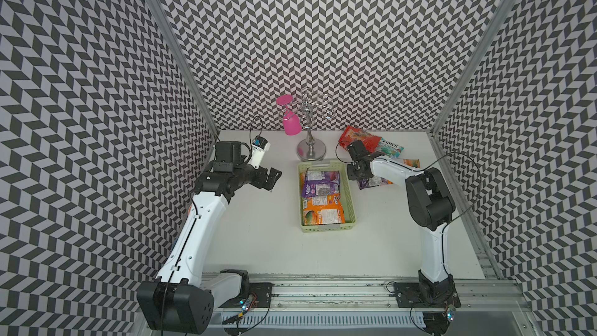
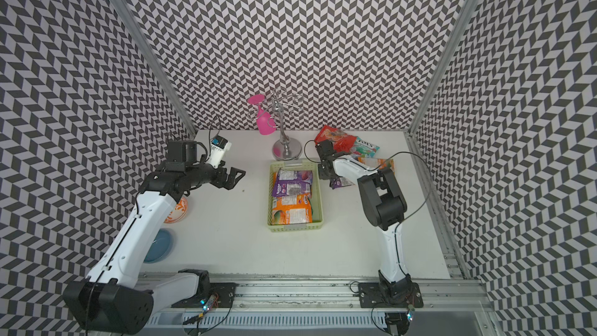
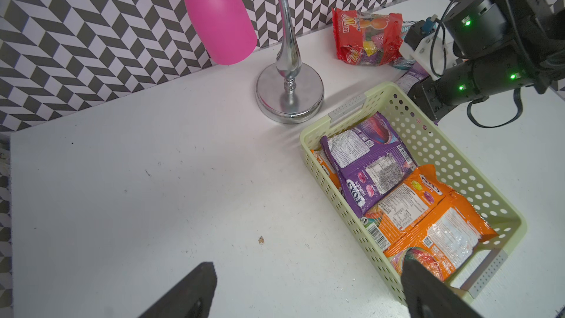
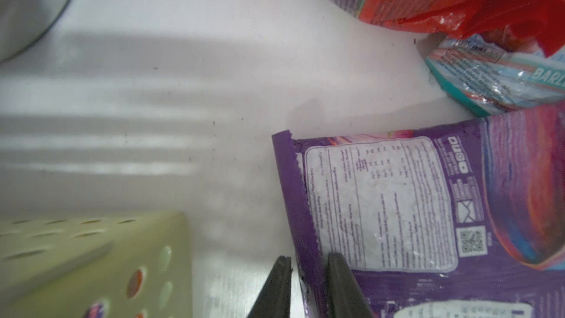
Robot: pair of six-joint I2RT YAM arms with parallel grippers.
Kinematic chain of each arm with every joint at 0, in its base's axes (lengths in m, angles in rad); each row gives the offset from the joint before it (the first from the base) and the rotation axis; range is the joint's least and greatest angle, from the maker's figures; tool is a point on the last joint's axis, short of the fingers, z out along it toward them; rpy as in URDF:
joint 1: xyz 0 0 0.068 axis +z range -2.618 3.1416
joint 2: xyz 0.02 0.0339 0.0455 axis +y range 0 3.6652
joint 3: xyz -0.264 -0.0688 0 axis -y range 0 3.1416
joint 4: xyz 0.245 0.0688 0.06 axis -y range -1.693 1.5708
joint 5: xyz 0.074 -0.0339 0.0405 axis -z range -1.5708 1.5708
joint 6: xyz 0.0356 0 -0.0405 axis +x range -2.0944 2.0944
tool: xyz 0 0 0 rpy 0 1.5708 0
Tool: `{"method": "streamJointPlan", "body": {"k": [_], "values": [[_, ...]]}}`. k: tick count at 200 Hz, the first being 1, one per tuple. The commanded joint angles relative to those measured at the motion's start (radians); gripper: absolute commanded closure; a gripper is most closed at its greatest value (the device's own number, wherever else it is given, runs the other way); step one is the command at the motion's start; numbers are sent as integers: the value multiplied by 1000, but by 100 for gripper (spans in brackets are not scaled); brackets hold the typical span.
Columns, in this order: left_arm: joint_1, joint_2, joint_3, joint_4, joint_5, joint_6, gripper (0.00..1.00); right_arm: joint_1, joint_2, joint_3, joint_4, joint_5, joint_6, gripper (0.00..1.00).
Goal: Put the candies in the basket
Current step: Pick up the candy at the center of the board.
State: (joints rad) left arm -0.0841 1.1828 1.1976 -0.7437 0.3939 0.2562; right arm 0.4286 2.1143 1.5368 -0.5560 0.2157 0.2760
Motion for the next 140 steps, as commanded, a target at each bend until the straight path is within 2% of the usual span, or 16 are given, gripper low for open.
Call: {"method": "streamJointPlan", "body": {"k": [1, 38, 140], "values": [[8, -26, -15, 21, 29, -8, 1, 5, 53, 9, -12, 39, -1, 77], [12, -32, -16, 23, 35, -8, 1, 7, 49, 13, -16, 35, -4, 100], [15, -30, -20, 24, 50, -6, 1, -3, -171, 80, -111, 1, -31, 100]]}}
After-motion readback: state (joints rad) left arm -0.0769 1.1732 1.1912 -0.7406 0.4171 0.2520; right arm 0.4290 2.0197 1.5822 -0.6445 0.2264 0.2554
